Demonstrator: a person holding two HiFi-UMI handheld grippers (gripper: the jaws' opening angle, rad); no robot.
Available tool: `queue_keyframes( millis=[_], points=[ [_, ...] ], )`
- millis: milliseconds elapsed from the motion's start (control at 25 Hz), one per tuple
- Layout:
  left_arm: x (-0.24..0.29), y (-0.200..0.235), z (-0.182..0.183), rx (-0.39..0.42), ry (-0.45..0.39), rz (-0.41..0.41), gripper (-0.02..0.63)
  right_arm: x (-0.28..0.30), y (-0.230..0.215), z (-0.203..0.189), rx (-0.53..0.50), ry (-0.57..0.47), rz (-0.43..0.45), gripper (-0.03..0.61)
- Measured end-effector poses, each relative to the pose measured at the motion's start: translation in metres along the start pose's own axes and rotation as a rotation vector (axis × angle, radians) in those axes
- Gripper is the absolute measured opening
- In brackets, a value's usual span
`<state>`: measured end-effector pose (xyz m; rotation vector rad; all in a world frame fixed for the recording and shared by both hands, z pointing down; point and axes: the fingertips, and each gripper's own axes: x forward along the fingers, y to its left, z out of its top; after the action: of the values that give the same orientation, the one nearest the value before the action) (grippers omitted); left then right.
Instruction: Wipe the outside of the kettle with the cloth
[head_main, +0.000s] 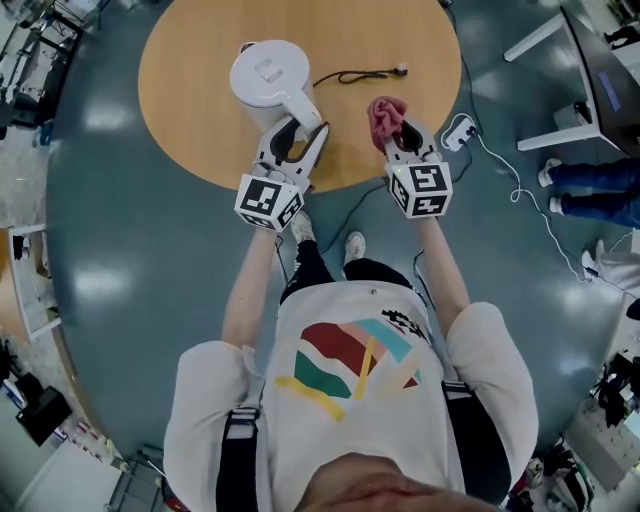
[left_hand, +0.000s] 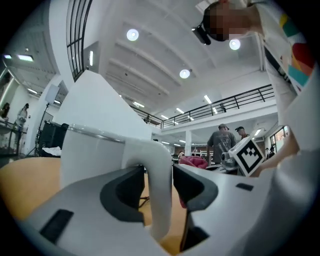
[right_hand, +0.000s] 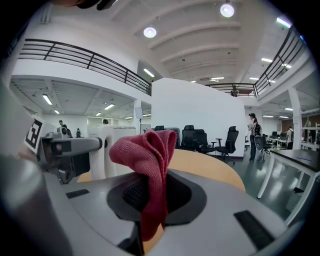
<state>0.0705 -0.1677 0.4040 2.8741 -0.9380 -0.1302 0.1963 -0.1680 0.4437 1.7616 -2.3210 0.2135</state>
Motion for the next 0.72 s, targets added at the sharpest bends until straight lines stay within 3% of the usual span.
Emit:
queue_keyframes(
  millis=[160,320,520,640,720],
  points=[
    [-0.014,-0.003,-0.003,0.098,0.052,0.007,0.206,-0.002,0.010,-0.001,0.001,-0.003,0.027,0.048],
    [-0.046,0.004,-0.011,0.069,0.057,0.071,0.206,-0.004,0.019,0.001,-0.010,-0.006,0.057,0.048],
    [-0.037,-0.011,-0.029,0.132,0.144,-0.029,0.204,-0.002,0.021,-0.003,0.009,-0.003,0.064,0.047],
    [-0.029,-0.012,-0.030,0.130,0.151,-0.057,0.194,0.000,0.022,-0.002,0.011,-0.001,0.056,0.046],
    [-0.027,-0.007,-0.029,0.120,0.150,-0.054,0.121,0.001,0.020,-0.001,0.010,0.000,0.046,0.048]
  ],
)
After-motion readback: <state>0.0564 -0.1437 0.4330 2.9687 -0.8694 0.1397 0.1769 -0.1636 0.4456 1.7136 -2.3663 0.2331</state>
